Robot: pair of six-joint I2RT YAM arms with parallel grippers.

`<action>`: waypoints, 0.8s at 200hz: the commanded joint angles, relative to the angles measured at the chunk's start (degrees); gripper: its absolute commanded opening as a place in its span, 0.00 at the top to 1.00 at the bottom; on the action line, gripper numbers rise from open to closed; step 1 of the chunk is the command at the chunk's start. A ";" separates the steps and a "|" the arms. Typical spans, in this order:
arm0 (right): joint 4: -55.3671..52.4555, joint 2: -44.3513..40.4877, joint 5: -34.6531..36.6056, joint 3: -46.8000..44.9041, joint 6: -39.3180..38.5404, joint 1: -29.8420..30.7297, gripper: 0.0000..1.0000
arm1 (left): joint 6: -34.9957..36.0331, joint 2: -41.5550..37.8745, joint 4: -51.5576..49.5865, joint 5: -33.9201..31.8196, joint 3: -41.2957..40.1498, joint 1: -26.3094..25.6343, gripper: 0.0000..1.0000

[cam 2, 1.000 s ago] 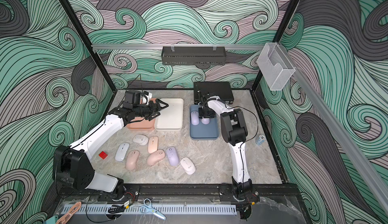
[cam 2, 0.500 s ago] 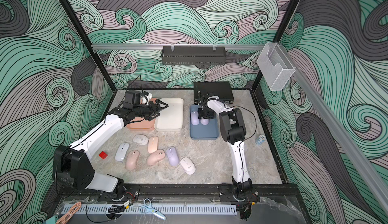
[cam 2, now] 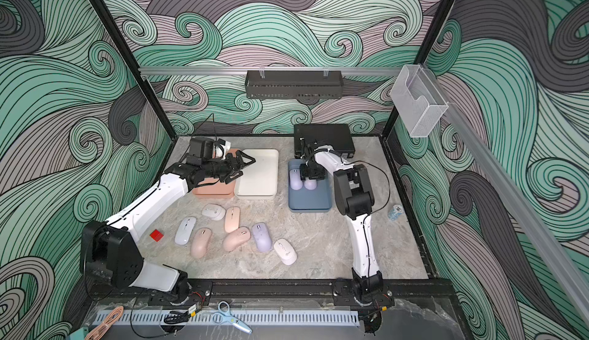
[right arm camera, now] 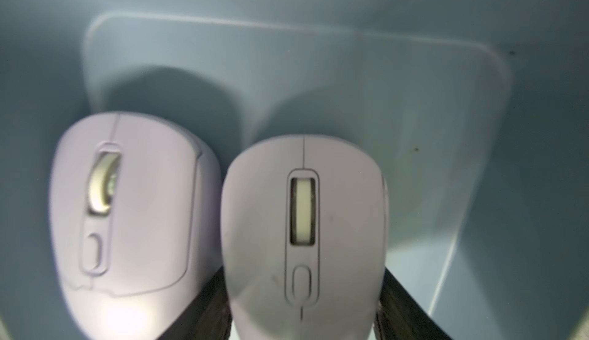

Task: Place the mice by color into the storage box
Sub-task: Place the mouse in the storage box.

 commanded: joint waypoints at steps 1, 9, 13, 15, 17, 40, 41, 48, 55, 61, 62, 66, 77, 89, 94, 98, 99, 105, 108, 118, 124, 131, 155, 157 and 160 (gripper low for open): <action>-1.58 -4.96 0.96 0.33 -0.47 -0.20 0.36 | 0.54 0.48 0.07 0.38 1.06 0.21 0.06; -1.51 -5.68 2.23 0.02 -0.60 -0.20 0.36 | 0.56 0.45 0.13 0.38 0.97 0.21 0.06; -1.49 -6.17 3.13 -0.12 -0.84 -0.21 0.36 | 0.56 0.47 0.23 0.38 0.92 0.23 0.06; -1.49 -6.22 3.27 -0.19 -0.86 -0.20 0.36 | 0.56 0.47 0.29 0.38 0.86 0.22 0.06; -1.51 -6.32 3.55 -0.29 -0.98 -0.20 0.36 | 0.56 0.48 0.31 0.38 0.87 0.21 0.06; -1.45 -8.12 6.97 -1.89 -2.08 -0.20 0.38 | 0.43 0.54 0.32 0.47 0.81 0.28 0.06; -1.43 -8.16 7.13 -2.00 -2.13 -0.24 0.38 | 0.40 0.55 0.32 0.47 0.80 0.24 0.06; -1.58 -8.83 7.83 -2.79 -2.34 -0.24 0.39 | 0.38 0.48 0.31 0.39 0.79 0.21 0.06; -1.58 -9.37 8.35 -3.72 -2.45 -0.25 0.41 | 0.38 0.49 0.31 0.38 0.79 0.21 0.06; -1.56 -9.93 8.70 -4.75 -2.54 -0.28 0.43 | 0.38 0.48 0.32 0.30 0.70 0.21 0.06; -1.56 -9.93 8.70 -4.75 -2.54 -0.28 0.43 | 0.38 0.52 0.32 0.29 0.66 0.21 0.06; -1.54 -10.29 8.74 -5.33 -2.54 -0.24 0.43 | 0.31 0.56 0.32 0.32 0.70 0.28 0.06; -1.23 -11.19 8.80 -7.37 -2.30 -0.26 0.46 | 0.13 0.81 0.38 0.58 0.70 0.14 0.06; -0.15 -12.16 8.29 -9.88 -2.02 -0.20 0.47 | -0.30 1.16 0.81 1.15 0.52 0.17 0.06; 0.29 -12.45 8.12 -10.72 -1.97 -0.20 0.47 | -0.47 1.34 1.09 1.39 0.46 0.10 0.06; 0.48 -12.61 8.05 -11.34 -1.93 -0.20 0.47 | -0.64 1.50 1.27 1.50 0.39 0.07 0.07; 0.59 -12.61 8.06 -11.47 -1.93 -0.20 0.47 | -0.66 1.56 1.27 1.51 0.37 0.09 0.06; 0.76 -12.73 8.12 -12.23 -1.90 -0.20 0.47 | -0.84 1.79 1.41 1.75 0.33 0.04 0.06; 0.84 -12.88 8.20 -12.55 -1.85 -0.20 0.47 | -0.91 1.91 1.45 1.86 0.34 0.08 0.06; 1.13 -13.02 8.14 -13.66 -1.79 -0.21 0.48 | -1.15 2.30 1.59 2.28 0.34 0.10 0.06; 1.44 -13.26 8.08 -14.32 -1.67 -0.19 0.47 | -1.28 2.32 1.64 2.46 0.35 0.04 0.07; 1.90 -13.43 7.87 -15.11 -1.58 -0.20 0.47 | -1.37 2.41 1.80 2.60 0.32 0.11 0.07; 3.58 -13.61 8.90 -16.93 -0.84 -0.20 0.48 | -1.21 2.33 1.39 2.40 0.43 0.21 0.07; 4.06 -13.64 9.09 -17.11 -0.80 -0.20 0.48 | -1.14 2.32 1.35 2.35 0.50 0.17 0.07; 4.34 -13.69 9.30 -17.40 -0.79 -0.20 0.48 | -1.07 2.39 1.21 2.39 0.58 0.16 0.07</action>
